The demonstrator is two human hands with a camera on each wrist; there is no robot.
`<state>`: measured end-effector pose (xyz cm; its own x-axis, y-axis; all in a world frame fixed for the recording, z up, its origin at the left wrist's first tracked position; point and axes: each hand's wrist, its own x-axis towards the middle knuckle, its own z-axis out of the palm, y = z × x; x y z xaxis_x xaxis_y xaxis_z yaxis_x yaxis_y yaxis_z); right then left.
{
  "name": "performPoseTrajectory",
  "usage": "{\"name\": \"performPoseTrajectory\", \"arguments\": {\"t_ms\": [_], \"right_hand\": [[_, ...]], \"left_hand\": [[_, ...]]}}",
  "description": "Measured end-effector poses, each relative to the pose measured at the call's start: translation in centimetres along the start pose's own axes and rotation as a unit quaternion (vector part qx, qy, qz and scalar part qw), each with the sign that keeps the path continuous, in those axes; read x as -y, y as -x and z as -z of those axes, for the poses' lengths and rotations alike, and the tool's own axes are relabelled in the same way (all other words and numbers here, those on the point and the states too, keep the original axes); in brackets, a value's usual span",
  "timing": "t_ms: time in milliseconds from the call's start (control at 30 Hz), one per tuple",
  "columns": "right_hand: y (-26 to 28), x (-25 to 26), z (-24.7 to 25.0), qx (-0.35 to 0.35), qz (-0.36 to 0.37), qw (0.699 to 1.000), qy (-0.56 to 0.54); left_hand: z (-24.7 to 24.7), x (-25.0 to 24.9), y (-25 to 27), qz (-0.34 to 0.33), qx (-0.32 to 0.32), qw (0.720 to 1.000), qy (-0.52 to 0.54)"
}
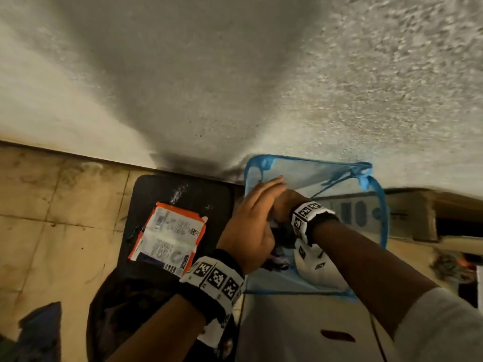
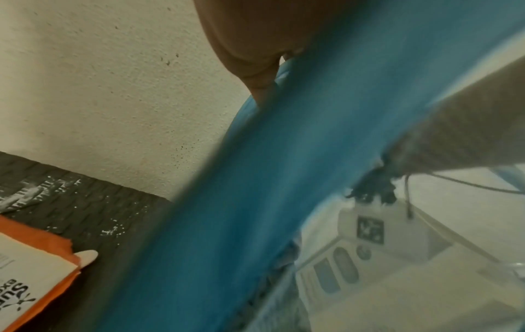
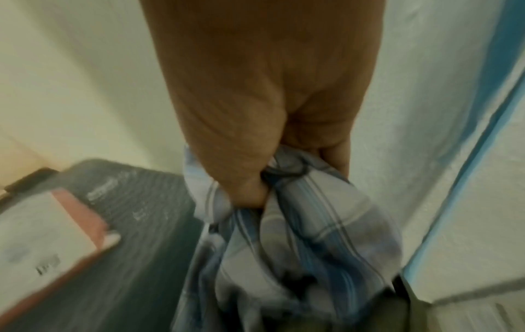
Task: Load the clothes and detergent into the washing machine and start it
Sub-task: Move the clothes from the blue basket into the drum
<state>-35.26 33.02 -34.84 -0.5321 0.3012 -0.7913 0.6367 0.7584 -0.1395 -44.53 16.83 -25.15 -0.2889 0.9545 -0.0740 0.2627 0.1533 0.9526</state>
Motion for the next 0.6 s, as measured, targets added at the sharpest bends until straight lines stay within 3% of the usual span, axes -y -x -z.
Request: {"name": "performPoseTrajectory", "arguments": {"t_ms": [133,267,433,600], "right_hand": [[9.2,1.5,8.2,0.045,-0.009,0.999,0.009],[17.1,0.1,12.4,-0.007,-0.02,1.0,-0.007],[25.9,-2.4,14.8,-0.103,-0.054,0.989,-0.093],[30.2,-3.4,13.2,-0.114,-0.086,0.978,-0.151]], "left_hand": [[-1.0,-2.2,-0.4,0.025,0.049,0.998,-0.011],[-0.8,-5.2,-1.2,0.032,0.115,0.993,-0.013],[-1.5,-9.0,-2.6,0.022,0.061,0.998,-0.02],[-4.6,-9.9,-1.0,0.053,0.023,0.998,0.015]]}}
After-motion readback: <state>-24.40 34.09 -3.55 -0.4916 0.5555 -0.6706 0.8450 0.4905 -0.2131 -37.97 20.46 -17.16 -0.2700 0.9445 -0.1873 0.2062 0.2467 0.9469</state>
